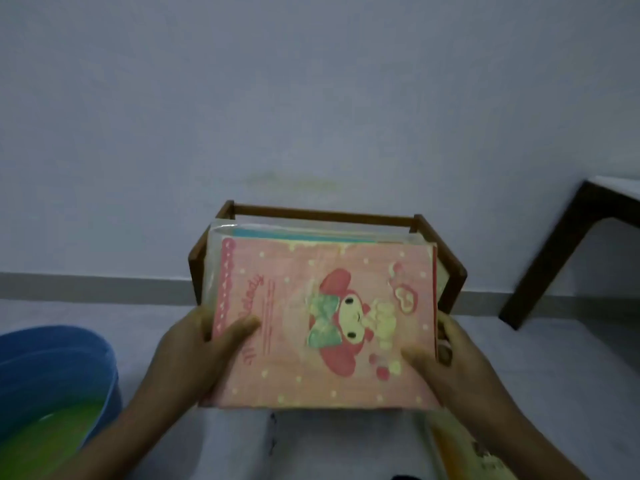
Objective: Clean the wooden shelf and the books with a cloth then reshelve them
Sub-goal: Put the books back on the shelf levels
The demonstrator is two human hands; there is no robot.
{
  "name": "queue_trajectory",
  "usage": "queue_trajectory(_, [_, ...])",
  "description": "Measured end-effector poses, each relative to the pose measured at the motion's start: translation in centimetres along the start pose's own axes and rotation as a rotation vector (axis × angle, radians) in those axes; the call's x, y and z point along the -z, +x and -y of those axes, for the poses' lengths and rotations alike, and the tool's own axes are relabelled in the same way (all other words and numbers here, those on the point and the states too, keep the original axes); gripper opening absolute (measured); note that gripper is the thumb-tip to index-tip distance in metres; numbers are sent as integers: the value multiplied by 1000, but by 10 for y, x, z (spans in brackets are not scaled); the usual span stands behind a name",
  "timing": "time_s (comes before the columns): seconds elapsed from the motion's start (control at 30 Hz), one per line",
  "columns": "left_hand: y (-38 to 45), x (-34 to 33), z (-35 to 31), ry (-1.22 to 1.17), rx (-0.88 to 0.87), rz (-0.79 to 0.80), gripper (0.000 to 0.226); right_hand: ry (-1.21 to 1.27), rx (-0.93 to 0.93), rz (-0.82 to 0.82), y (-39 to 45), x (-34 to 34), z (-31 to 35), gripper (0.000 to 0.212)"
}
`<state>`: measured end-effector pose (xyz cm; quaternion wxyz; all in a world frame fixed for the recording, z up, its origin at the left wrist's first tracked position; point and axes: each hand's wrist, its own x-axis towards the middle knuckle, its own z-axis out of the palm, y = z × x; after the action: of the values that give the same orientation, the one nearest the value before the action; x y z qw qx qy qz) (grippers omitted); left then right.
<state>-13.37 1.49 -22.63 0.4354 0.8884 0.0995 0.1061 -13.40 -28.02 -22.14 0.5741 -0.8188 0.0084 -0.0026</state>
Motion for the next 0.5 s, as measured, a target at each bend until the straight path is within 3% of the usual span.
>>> queue_trajectory(0.07, [33, -3, -18, -23, -50, 59, 17, -35, -1, -40, 30, 7, 13, 39])
queue_trajectory(0.17, [85, -14, -37, -12, -18, 135, 24, -72, -16, -120, 76, 1, 30, 35])
queue_trajectory(0.37, [137, -38, -39, 110, 34, 89, 28, -180, -16, -203, 135, -6, 23, 25])
queue_trajectory(0.43, [126, -35, -29, 156, -39, 57, 30, -236, 45, -168, 132, -14, 4, 24])
queue_trajectory(0.5, [105, -29, -16, -9, -182, 126, 13, -242, 134, -36, 119, -14, -8, 25])
